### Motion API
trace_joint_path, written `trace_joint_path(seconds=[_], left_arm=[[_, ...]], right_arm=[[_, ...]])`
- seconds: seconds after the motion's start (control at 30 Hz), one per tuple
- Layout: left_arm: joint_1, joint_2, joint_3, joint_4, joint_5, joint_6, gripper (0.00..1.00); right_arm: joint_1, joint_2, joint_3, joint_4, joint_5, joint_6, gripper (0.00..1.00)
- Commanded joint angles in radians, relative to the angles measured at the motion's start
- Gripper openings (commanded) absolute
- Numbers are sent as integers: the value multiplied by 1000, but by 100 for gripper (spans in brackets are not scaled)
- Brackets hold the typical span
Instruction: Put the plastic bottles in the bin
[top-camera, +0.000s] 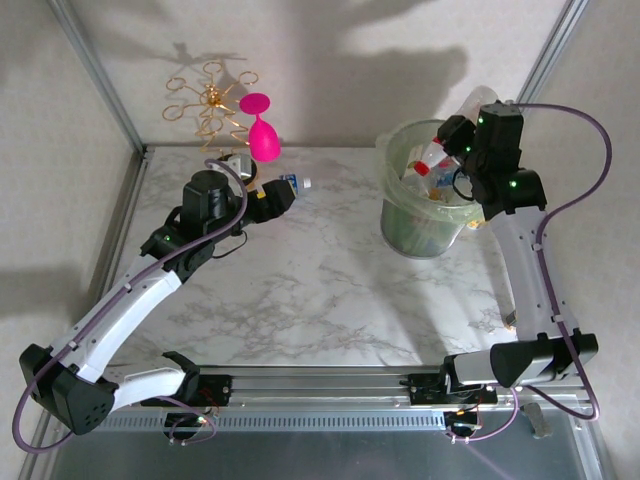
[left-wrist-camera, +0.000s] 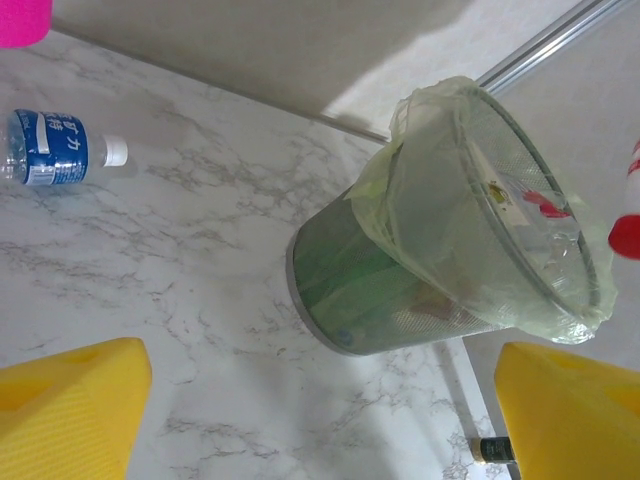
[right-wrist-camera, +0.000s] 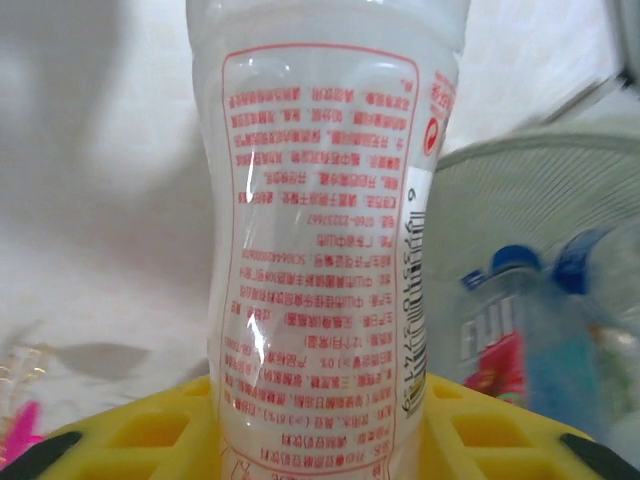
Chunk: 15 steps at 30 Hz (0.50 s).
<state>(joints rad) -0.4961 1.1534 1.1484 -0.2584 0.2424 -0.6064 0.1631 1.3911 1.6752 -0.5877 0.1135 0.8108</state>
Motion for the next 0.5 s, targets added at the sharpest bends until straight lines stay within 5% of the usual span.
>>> trace_joint_path(seconds=[0.0, 0.47], left_arm=[[-4, -12, -3, 30, 19, -12, 89], [-4, -26, -2, 19, 1, -6, 89]], right_arm=[[-1, 86, 58, -2, -65, 298, 36], [-38, 344, 278, -195, 21, 418, 43]])
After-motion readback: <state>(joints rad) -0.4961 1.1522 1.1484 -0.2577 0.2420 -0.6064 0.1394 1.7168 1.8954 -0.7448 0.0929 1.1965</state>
